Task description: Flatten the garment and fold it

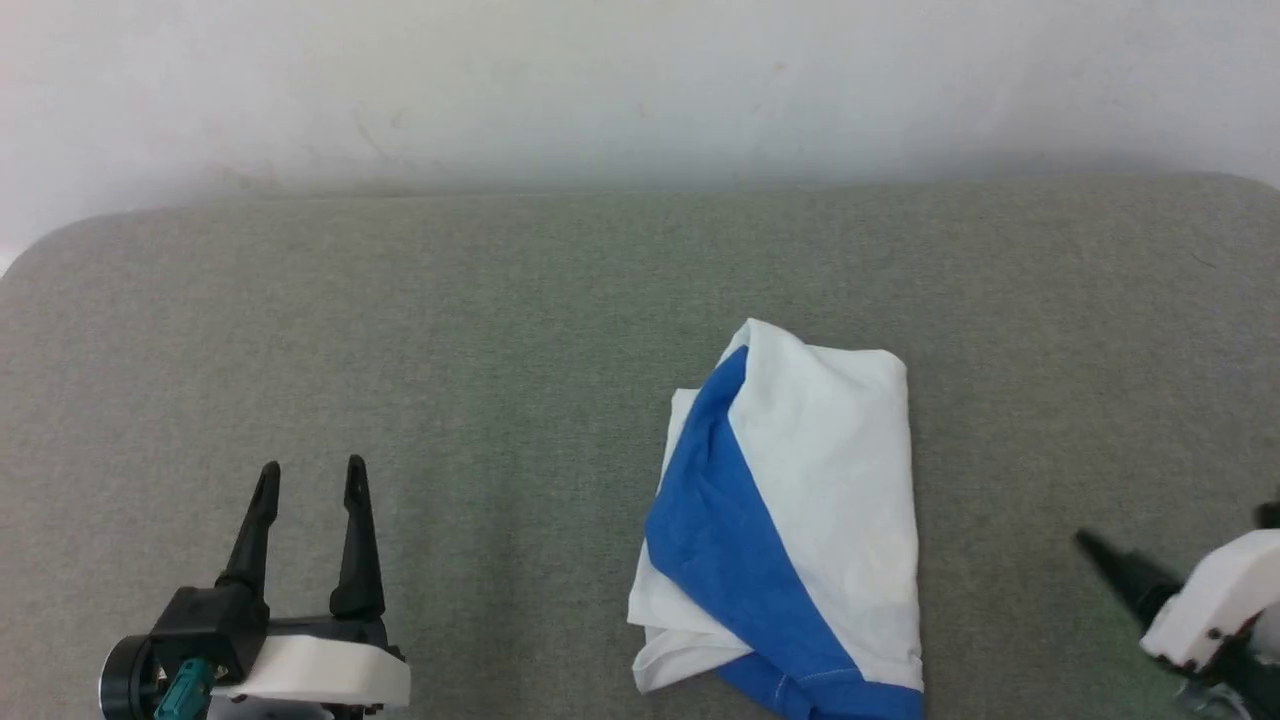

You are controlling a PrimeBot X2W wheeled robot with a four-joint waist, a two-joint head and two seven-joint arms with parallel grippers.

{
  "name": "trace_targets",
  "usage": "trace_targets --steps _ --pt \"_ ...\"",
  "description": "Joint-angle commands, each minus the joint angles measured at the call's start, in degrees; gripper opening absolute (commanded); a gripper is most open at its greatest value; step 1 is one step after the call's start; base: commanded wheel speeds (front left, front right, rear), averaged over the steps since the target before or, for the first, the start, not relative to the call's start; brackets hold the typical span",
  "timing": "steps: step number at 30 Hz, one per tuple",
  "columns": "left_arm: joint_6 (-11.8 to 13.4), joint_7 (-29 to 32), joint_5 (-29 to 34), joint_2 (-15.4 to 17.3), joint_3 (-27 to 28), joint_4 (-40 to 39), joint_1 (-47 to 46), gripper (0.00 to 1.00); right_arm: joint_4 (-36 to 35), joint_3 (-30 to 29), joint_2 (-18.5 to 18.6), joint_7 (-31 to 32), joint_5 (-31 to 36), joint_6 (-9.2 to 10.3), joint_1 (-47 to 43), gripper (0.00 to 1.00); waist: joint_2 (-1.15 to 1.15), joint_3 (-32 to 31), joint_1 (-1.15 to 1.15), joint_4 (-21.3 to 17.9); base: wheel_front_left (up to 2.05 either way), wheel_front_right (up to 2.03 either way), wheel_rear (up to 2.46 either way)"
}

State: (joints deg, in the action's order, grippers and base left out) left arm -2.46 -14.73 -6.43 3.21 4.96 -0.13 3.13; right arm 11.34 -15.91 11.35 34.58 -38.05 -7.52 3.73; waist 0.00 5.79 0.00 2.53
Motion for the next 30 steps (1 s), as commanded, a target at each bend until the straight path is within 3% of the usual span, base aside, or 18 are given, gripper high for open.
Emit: trace_targets --steps 1,5,9,15,16,19,24,30 --pt "0.2 -0.3 0.4 0.1 0.1 0.0 0.0 1.00 0.9 0.5 -0.4 2.2 -1.1 0.03 1.1 1.00 0.00 0.1 0.00 0.7 0.00 0.00 0.00" --pt "0.5 -0.3 -0.1 0.0 -0.6 0.2 -0.4 1.00 4.1 2.2 -3.9 11.0 -8.8 0.03 3.9 1.00 0.00 0.3 0.00 2.1 0.00 0.00 0.00" --pt "0.9 -0.3 -0.6 -0.1 -1.1 0.1 -0.6 1.00 7.0 3.4 -6.8 15.0 -17.2 0.03 6.8 1.00 0.00 0.7 0.00 3.1 0.00 0.00 0.00" --pt "1.5 -0.3 -1.5 -0.2 -1.9 0.5 -0.8 1.00 14.6 6.9 -7.6 14.9 -17.6 0.03 9.2 1.00 0.00 0.9 0.00 4.0 0.00 0.00 0.00" --pt "1.6 -0.3 -1.5 -0.2 -2.0 0.6 -0.9 1.00 15.7 7.4 -7.7 14.8 -17.3 0.03 9.6 0.49 0.00 1.0 0.00 4.1 0.00 0.00 0.00" --pt "1.9 -0.3 -1.7 -0.3 -2.2 0.7 -0.9 1.00 17.3 9.1 -7.2 13.9 -16.6 0.03 10.5 0.00 0.00 0.8 0.00 4.1 0.00 0.00 0.00" --pt "2.4 -0.3 -1.5 -0.3 -2.1 0.8 -0.3 1.00 12.8 14.6 -3.8 9.6 -14.2 0.03 11.1 0.00 0.00 0.0 0.00 2.6 0.00 0.00 0.00" --pt "2.8 -0.3 -1.3 -0.1 -1.6 0.7 0.4 1.00 4.7 30.0 7.5 4.1 0.0 0.03 11.5 0.00 0.00 -0.5 0.00 -2.1 0.00 0.00 0.00"
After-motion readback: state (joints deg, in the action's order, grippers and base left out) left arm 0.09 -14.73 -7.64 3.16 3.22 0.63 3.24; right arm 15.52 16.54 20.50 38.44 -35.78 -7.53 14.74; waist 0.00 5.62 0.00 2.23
